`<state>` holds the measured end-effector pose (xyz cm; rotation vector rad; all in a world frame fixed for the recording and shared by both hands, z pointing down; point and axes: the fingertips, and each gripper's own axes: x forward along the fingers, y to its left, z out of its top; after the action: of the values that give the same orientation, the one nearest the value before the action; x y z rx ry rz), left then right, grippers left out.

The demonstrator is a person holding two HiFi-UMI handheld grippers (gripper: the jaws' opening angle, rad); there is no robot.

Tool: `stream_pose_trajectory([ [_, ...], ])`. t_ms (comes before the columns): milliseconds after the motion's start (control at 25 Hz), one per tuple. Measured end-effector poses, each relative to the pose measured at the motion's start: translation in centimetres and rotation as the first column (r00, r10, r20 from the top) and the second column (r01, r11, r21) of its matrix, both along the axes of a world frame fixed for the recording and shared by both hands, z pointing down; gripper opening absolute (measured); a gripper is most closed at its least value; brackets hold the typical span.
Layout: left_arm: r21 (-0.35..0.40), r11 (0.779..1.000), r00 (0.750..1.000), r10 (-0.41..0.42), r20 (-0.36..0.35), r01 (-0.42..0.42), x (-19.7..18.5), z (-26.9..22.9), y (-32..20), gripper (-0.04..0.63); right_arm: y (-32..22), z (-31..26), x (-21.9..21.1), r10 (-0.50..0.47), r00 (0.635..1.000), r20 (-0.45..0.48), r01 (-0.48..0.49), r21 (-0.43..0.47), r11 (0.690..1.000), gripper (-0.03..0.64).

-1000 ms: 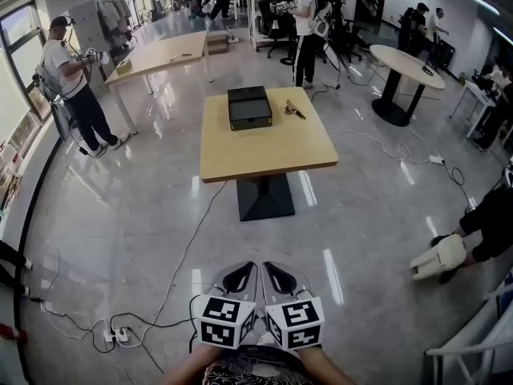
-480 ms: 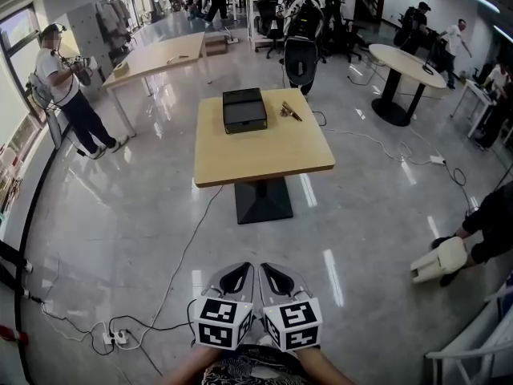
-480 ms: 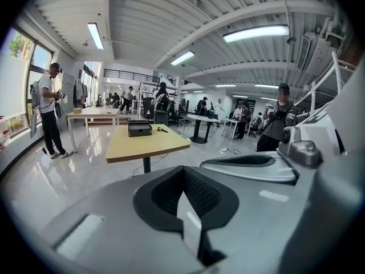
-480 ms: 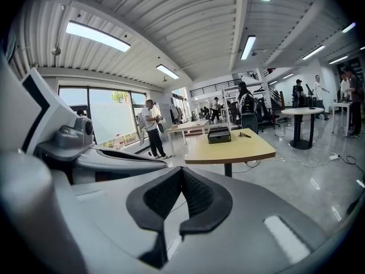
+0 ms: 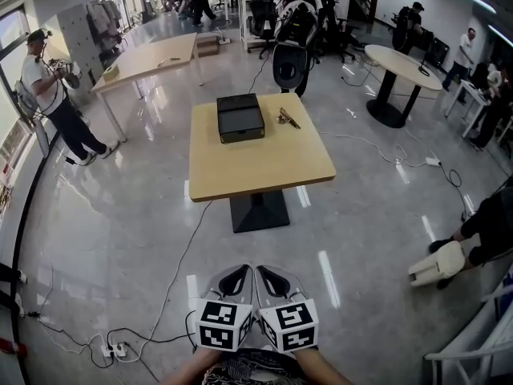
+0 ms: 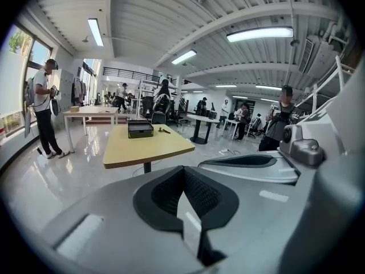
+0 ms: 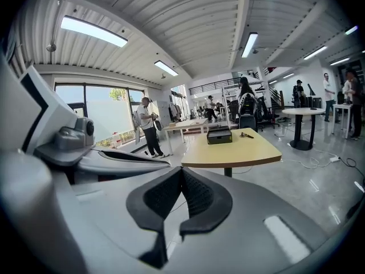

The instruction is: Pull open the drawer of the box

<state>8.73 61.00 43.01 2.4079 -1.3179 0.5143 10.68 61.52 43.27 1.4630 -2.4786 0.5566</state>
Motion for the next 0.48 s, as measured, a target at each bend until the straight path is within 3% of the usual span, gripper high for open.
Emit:
stream_pose_trajectory([
  [480,-0.025,0.998,0.998,0.055,-0.036,-0.056,-10.8,0.1,-19.9,0.003,-19.9,0.6,-10.7,0.046,0.999,-0.02,-0.047,-0.044,0.998,0.003],
])
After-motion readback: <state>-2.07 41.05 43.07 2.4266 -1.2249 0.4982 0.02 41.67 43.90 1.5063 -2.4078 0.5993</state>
